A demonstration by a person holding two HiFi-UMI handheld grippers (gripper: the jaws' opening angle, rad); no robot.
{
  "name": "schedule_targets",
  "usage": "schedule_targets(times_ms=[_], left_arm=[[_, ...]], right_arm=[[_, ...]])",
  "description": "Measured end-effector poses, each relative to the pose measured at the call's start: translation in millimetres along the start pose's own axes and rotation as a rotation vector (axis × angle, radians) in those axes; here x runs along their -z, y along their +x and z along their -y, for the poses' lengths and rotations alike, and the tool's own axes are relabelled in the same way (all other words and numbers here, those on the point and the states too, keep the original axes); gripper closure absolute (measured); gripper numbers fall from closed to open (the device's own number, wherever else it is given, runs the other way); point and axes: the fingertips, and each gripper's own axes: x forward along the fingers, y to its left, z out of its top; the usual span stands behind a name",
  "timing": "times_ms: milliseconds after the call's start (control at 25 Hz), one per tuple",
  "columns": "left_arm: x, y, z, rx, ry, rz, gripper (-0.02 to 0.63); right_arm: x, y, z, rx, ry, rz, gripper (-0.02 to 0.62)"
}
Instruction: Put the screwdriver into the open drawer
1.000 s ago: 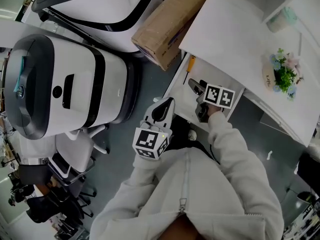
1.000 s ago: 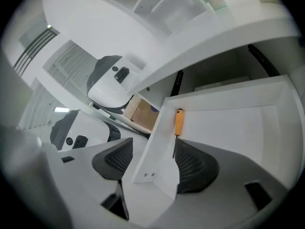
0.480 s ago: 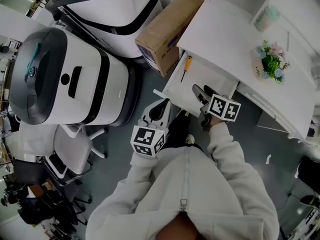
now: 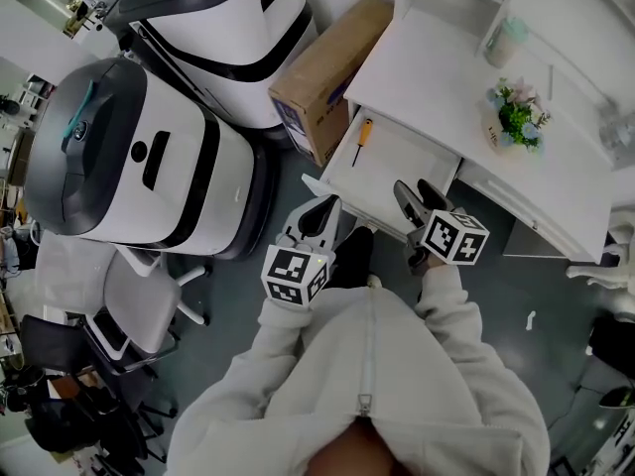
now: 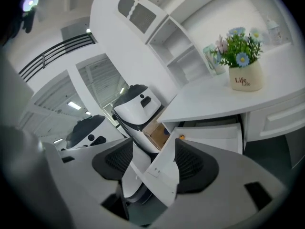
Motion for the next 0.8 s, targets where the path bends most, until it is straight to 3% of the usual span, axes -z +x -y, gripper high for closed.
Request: schedule_targets(times_ms=[240,600,800], left_arm=[[-3,-8,12,0.025,0.014,0.014,0.589],[-17,0,21,0.051,0.054,0.049,0.589],[-23,8,30,0.076,0.07,0.061,0.589]], right_arm=[[-36,-54,-17,0.007,-0.129,0.146,0.325],[-54,-121,-13,0.197,-0.4,0.332,0.333],[-40,-141,-15,0.226,-0.437,0.398,0.501]])
